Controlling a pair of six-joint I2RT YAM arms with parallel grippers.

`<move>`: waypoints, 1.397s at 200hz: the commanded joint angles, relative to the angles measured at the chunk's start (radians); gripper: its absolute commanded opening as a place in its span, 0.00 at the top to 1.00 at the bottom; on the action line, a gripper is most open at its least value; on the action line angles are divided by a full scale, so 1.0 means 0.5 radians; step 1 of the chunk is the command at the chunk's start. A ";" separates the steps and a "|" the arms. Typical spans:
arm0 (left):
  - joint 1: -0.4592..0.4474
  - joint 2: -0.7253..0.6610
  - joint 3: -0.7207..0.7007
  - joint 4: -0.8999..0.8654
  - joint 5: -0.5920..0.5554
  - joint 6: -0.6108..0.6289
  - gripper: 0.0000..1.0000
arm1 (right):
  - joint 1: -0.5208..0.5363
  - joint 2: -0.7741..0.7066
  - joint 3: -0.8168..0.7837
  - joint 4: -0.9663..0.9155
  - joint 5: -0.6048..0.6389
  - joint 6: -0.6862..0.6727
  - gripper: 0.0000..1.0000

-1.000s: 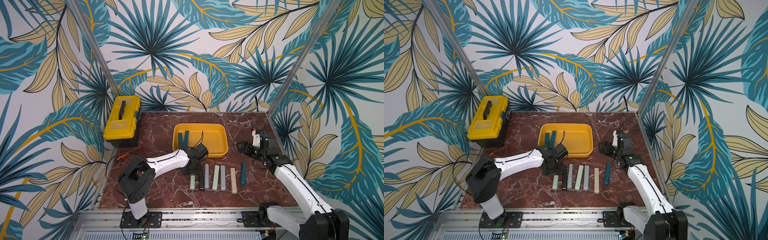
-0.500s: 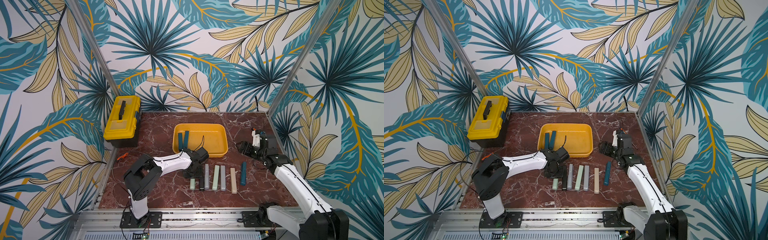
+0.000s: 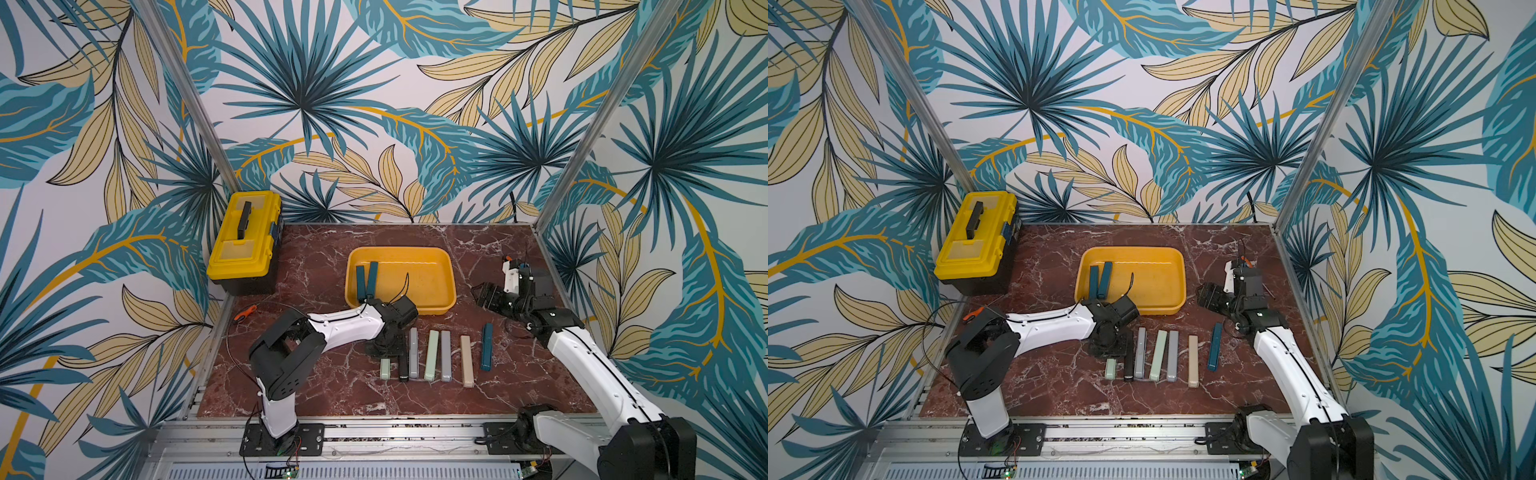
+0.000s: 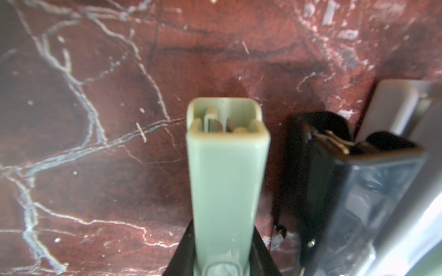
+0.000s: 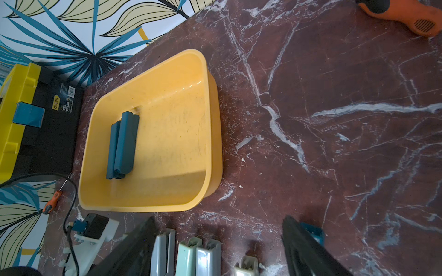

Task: Put the pruning pliers into the storage box
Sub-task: Pick up the pruning pliers from the center of the board.

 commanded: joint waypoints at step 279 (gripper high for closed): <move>0.489 0.597 1.783 -0.724 -0.124 0.679 0.85 | 0.026 0.037 -0.067 0.089 -0.006 0.017 0.16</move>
